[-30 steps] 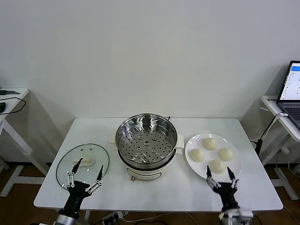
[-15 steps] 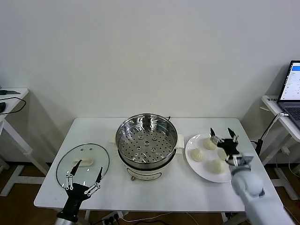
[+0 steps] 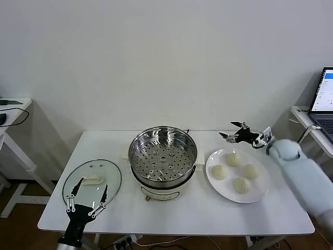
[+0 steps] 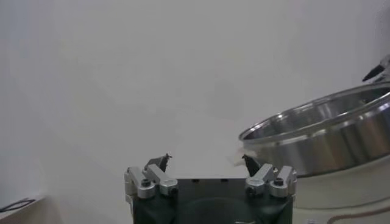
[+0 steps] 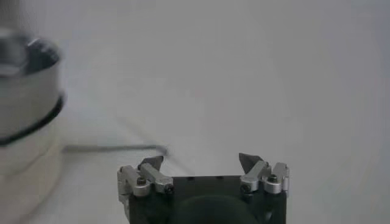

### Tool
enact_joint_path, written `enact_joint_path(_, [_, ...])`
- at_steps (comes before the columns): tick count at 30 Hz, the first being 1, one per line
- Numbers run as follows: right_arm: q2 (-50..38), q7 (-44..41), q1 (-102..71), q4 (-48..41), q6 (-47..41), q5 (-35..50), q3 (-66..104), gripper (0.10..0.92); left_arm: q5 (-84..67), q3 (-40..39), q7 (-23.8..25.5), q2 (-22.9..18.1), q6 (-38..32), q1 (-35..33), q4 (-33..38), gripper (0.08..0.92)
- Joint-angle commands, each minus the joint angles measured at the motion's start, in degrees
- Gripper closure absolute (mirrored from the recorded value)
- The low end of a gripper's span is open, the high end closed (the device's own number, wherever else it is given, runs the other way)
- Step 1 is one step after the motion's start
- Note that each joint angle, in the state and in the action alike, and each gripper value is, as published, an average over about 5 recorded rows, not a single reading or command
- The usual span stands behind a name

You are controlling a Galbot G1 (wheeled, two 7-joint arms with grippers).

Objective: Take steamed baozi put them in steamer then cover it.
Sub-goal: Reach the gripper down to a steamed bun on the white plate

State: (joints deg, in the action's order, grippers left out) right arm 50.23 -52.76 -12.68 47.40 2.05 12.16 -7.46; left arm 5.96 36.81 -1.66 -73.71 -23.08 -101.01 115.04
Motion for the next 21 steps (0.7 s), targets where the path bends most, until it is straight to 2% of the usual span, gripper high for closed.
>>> enact_joint_path(1, [1.46,-25.22,14.27,-13.38,2.60,-19.01,-8.47,0.203,1.00,0.47,-0.51,-0.63,-0.13,-0.94,0.36,0.177])
enact_joint_path(6, [3.09,-27.02,16.55,-13.36,3.79,-23.96,-13.82,0.203,1.24,0.68,-0.63,-0.92,-0.59,-1.48,0.55,0.177])
enact_joint_path(21, [7.69,-22.41,16.81,-14.77,4.75,-31.32,-21.60,0.203,1.19,0.69,-1.89,-1.66,-0.43,-1.01,-0.14,0.177])
